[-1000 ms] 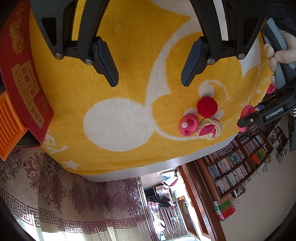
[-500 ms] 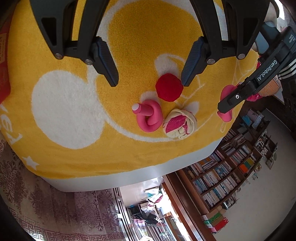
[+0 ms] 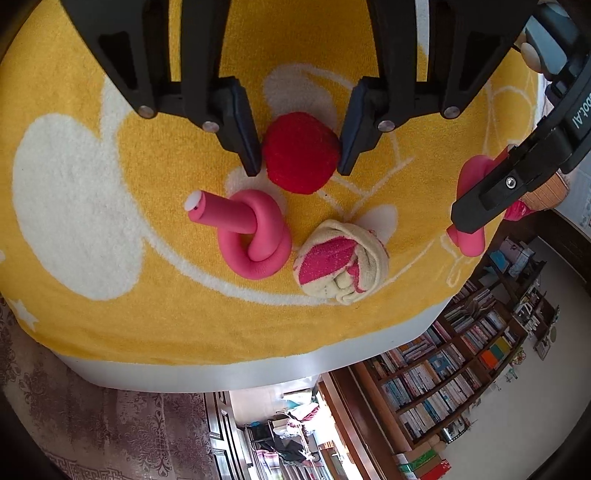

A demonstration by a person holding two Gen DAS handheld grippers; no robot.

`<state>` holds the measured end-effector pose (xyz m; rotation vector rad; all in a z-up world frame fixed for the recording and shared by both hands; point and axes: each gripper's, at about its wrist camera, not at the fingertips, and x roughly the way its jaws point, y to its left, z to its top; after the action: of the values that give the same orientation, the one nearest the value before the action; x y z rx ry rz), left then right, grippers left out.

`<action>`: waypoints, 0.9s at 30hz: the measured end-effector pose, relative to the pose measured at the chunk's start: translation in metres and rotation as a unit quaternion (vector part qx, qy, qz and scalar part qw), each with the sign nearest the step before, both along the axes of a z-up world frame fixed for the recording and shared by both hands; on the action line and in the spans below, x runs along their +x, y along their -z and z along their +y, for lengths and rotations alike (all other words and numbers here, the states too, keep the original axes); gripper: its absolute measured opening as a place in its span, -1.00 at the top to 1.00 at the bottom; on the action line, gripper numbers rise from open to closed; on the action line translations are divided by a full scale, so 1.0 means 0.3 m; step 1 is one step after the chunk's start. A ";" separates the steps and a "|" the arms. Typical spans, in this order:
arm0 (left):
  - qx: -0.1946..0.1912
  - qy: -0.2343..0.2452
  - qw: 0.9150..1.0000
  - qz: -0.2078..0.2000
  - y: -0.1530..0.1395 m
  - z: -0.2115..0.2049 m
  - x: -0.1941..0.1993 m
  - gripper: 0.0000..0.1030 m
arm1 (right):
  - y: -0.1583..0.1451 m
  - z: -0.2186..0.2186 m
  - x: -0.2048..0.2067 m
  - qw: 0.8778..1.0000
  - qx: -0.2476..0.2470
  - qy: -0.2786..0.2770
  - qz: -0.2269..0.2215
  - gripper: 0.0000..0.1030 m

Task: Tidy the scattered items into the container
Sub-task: 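Grasp the red pompom ball with the right gripper, then carry the red pompom and pink knotted tube over to the red box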

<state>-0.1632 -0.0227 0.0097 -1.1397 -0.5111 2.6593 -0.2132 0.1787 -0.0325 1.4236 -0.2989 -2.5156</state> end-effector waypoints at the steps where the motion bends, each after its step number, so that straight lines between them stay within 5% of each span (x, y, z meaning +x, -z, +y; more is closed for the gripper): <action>1: 0.000 0.000 1.000 0.000 0.001 0.001 0.000 0.05 | -0.005 0.007 0.008 1.000 -0.004 0.001 0.000 0.20; 17: -0.038 0.045 0.998 0.000 0.018 0.122 0.013 0.05 | -0.180 0.331 0.344 0.994 -0.035 0.073 0.072 0.21; 27: -0.054 0.098 0.993 0.021 -0.009 0.247 0.066 0.05 | -0.312 0.727 0.656 0.970 -0.007 0.198 0.137 0.20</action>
<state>-0.1433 0.0515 0.0125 -1.0993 -0.2360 2.5593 -0.0163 0.3968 0.0611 1.0724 -0.5976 -2.9754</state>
